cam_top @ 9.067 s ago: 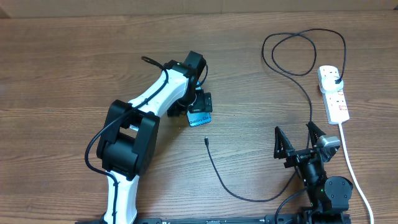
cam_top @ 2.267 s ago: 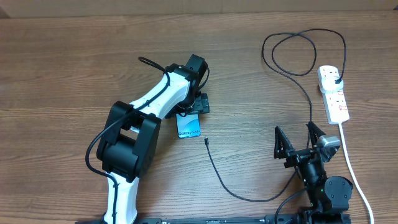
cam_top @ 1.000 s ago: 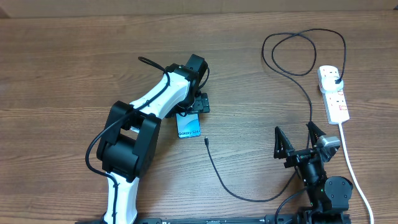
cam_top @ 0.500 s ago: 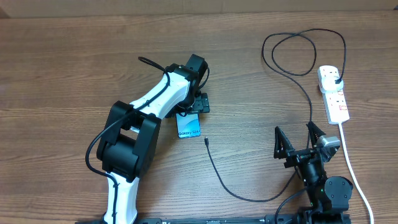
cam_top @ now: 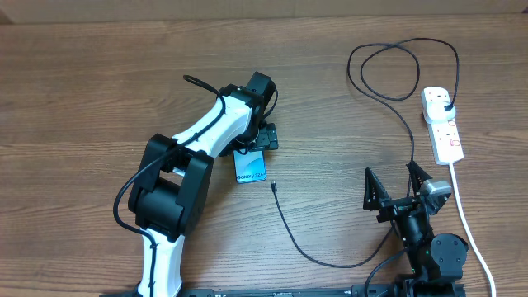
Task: Plug charger to phone and switch on socket
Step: 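Hold the phone tilted up with the left gripper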
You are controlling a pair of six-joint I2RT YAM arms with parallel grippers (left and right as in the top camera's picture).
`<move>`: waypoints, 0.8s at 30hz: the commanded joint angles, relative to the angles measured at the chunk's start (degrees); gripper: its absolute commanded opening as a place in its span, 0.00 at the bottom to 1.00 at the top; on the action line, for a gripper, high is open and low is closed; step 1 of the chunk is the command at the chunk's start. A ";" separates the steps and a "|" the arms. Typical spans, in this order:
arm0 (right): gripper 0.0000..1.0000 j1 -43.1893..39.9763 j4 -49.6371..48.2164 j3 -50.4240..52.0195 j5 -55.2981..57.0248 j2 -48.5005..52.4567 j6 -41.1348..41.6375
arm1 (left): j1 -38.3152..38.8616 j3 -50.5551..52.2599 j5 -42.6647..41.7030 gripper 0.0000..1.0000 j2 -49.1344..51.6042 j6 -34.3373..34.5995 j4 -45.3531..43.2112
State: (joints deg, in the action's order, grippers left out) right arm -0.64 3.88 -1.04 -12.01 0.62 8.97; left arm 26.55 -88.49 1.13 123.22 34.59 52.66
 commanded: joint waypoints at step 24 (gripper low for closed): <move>1.00 0.31 -0.31 0.59 0.37 -0.46 -0.07 | 0.17 2.16 -1.16 1.00 3.13 0.13 -0.44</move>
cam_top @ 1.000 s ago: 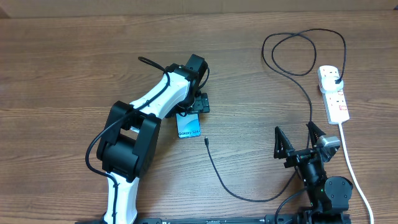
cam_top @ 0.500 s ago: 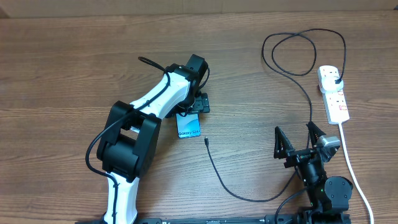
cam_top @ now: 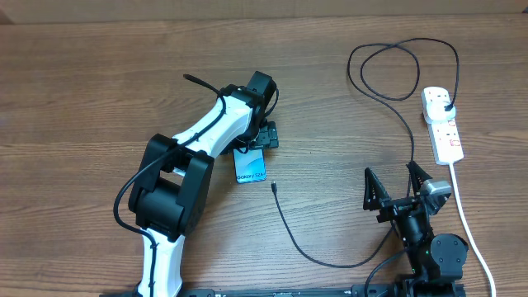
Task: Plug charger to phone and switch on socket
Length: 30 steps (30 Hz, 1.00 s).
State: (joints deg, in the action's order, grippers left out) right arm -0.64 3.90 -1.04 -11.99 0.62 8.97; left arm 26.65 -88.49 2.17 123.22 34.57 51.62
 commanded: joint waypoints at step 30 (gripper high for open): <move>1.00 0.15 18.05 -29.51 2.51 12.98 4.70 | 0.07 2.16 -2.19 1.00 3.13 0.15 0.15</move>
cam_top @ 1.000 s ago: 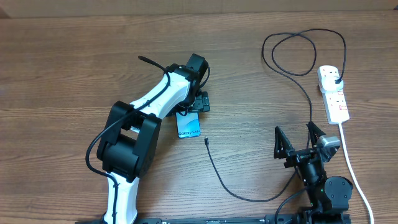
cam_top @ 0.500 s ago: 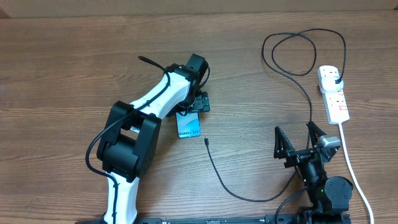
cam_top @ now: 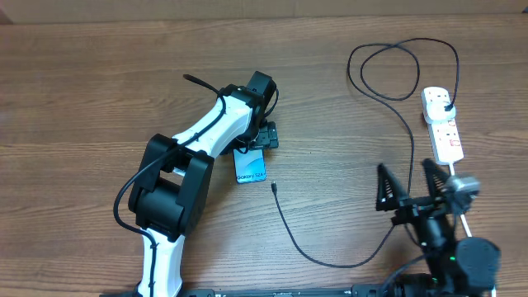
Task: Plug charger to phone and switch on socket
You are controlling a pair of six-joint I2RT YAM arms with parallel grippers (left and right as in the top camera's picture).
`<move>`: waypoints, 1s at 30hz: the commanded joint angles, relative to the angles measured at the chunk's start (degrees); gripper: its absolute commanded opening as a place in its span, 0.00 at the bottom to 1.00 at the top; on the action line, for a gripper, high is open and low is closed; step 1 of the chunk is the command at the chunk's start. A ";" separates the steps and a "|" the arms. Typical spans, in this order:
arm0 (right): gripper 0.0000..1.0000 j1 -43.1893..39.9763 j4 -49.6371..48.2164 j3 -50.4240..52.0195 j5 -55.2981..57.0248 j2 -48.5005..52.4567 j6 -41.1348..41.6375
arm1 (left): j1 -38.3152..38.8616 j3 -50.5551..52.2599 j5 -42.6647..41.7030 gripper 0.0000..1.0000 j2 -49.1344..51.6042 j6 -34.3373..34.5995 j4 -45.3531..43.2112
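Observation:
The phone (cam_top: 251, 169), its blue screen lit, lies at mid-table. My left gripper (cam_top: 265, 136) sits over the phone's far end and looks shut on it. The black charger cable (cam_top: 290, 235) ends in its connector (cam_top: 272, 186), lying just right of the phone's near end and not plugged in. The cable loops back to a black plug in the white socket strip (cam_top: 443, 125) at the right. My right gripper (cam_top: 405, 167) stands open near the front right, holding nothing, close to the cable and just short of the strip.
The strip's white lead (cam_top: 467, 216) runs toward the front edge beside the right arm. The cable forms a wide loop (cam_top: 403, 68) at the back right. The left arm (cam_top: 177, 177) stretches over the table's left-centre.
My right gripper has shifted to the right, nearer the socket strip, still open. The left gripper, phone and cable connector have not moved.
At both earlier moments the left gripper was on the phone's far end and the right gripper stood open at the front, left of the strip. Only the right gripper has changed place, now further right.

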State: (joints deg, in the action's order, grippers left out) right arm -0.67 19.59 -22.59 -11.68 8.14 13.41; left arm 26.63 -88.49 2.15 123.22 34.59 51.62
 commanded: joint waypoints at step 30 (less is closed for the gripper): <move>0.75 3.74 29.20 -42.25 -22.03 63.82 0.09 | -2.56 2.16 -9.25 0.91 3.13 -2.71 1.25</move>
State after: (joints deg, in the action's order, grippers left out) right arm 1.34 48.93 -63.72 -31.70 70.30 13.67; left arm 25.23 -88.51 -0.38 123.17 33.69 52.73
